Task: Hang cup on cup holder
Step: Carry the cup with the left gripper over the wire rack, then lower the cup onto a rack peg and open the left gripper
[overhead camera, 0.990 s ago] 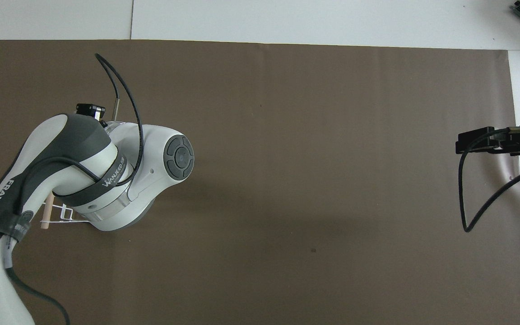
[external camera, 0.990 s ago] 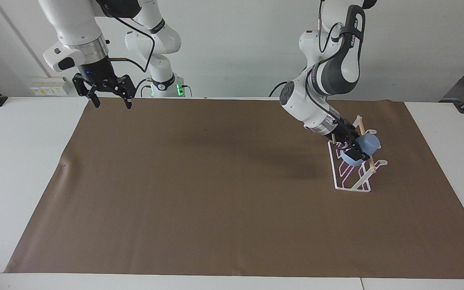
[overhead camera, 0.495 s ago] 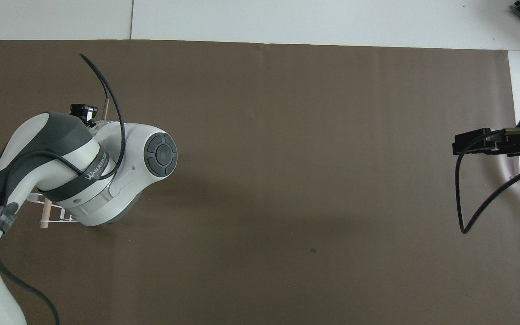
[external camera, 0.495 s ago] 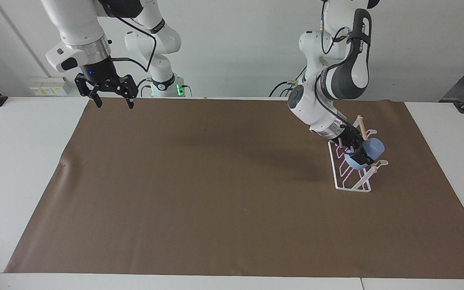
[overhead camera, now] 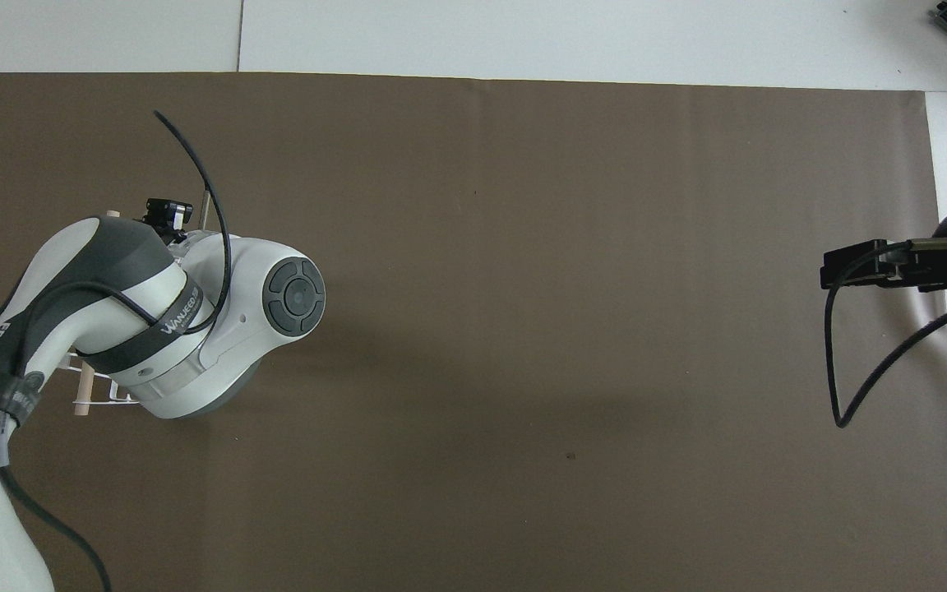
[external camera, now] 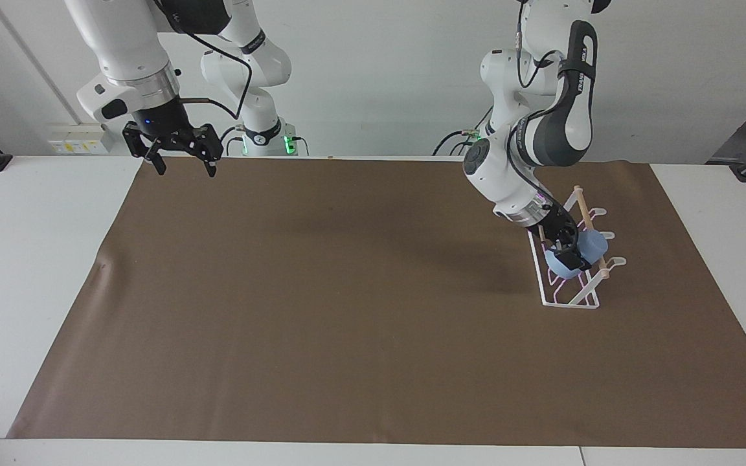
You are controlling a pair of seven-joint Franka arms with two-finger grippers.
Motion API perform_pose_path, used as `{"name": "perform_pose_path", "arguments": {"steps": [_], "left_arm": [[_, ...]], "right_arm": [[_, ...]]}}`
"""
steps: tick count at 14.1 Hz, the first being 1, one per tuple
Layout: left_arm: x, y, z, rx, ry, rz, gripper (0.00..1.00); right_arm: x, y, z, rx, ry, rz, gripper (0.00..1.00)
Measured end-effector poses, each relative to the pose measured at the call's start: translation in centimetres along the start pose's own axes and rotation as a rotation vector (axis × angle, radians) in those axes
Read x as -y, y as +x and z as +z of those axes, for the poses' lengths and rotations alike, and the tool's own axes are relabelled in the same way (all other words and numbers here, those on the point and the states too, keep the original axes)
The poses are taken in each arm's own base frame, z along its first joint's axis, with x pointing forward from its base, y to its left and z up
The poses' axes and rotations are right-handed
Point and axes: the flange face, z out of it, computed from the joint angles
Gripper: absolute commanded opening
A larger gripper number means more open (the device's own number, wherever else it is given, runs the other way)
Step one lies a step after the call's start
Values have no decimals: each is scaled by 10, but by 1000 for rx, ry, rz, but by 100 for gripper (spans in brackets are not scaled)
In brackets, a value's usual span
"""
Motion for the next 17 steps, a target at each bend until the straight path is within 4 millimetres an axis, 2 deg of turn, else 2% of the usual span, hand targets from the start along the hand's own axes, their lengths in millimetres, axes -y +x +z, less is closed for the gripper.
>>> {"name": "perform_pose_path", "arguments": {"steps": [1, 9, 12, 17], "left_arm": [[0, 1, 0, -4, 0, -3, 100], [0, -2, -8, -53, -31, -43, 100], [13, -22, -27, -114, -103, -137, 100], [36, -69, -77, -279, -239, -403, 100]], "right_arm": [[0, -1, 1, 1, 0, 0, 100], [0, -4, 3, 7, -1, 0, 100], [0, -4, 2, 7, 0, -5, 100], [-2, -4, -6, -10, 1, -9, 100]]}}
